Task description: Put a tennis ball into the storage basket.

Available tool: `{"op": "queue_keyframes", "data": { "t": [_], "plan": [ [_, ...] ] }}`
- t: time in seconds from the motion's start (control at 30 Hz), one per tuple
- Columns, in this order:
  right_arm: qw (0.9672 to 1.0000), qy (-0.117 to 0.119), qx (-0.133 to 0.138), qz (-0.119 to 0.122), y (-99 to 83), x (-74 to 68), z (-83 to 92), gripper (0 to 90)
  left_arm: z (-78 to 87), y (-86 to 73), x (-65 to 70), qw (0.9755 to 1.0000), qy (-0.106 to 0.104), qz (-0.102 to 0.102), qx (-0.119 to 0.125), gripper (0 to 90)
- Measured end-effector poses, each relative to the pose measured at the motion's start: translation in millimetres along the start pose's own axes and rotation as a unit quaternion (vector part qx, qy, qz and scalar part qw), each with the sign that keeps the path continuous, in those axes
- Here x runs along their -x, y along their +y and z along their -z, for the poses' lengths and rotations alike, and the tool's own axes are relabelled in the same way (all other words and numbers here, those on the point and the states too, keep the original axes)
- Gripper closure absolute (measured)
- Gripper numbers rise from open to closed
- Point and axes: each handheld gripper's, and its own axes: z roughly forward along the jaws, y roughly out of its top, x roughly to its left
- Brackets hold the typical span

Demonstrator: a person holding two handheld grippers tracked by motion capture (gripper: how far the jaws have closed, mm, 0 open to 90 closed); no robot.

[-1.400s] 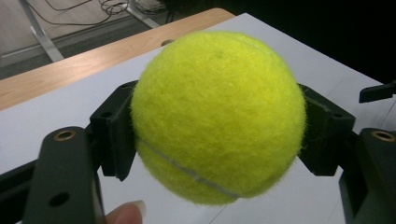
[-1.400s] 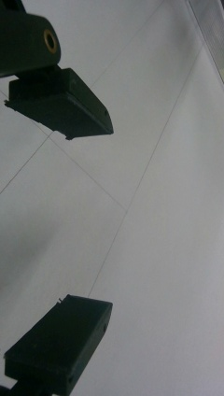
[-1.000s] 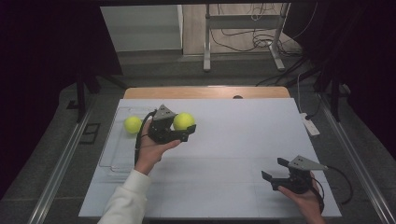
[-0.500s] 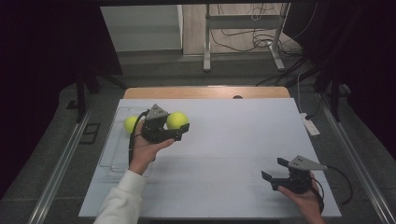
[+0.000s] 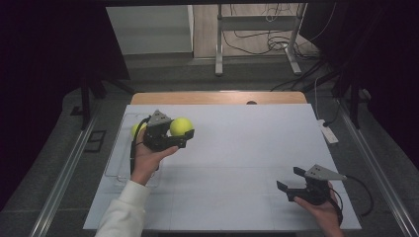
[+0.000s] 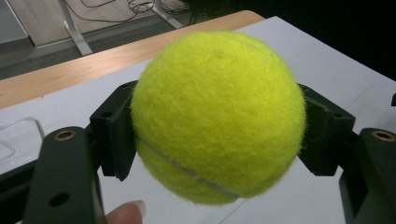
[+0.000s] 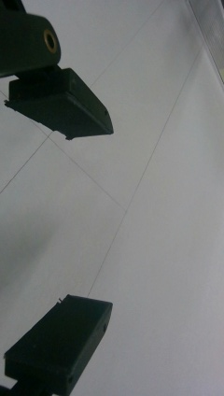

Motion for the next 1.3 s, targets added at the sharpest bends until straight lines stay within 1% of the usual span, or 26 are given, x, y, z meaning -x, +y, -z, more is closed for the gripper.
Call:
{"op": "queue_keyframes", "data": {
  "t": [0.3, 0.63, 0.77, 1.0, 1.03, 1.3],
  "plan": [
    [1.0, 0.0, -0.001, -0.001, 0.0, 0.1, 0.1, 13.2, 5.9, -4.1, -8.9, 0.9999, 0.011, 0.008, 0.0, 26.9],
    [1.0, -0.001, -0.001, -0.002, -0.1, 0.3, 0.4, 13.2, 16.0, -15.6, -23.2, 0.9993, 0.028, 0.022, 0.003, 26.9],
    [1.0, -0.001, -0.001, -0.002, -0.1, 0.2, 0.5, 13.2, 20.6, -20.3, -30.1, 0.9989, 0.036, 0.03, 0.004, 26.9],
    [1.0, -0.001, -0.001, 0.0, -0.1, 0.0, 0.2, 13.2, 25.4, -25.3, -37.9, 0.9982, 0.046, 0.037, 0.005, 26.9],
    [1.0, -0.002, -0.001, -0.001, -0.2, 0.2, 0.3, 13.2, 26.1, -27.9, -40.8, 0.9979, 0.05, 0.04, 0.003, 26.9],
    [1.0, -0.002, -0.002, 0.0, -0.3, 0.4, 0.4, 13.2, 27.0, -36.0, -50.0, 0.9968, 0.063, 0.048, -0.005, 26.9]
  ]
}}
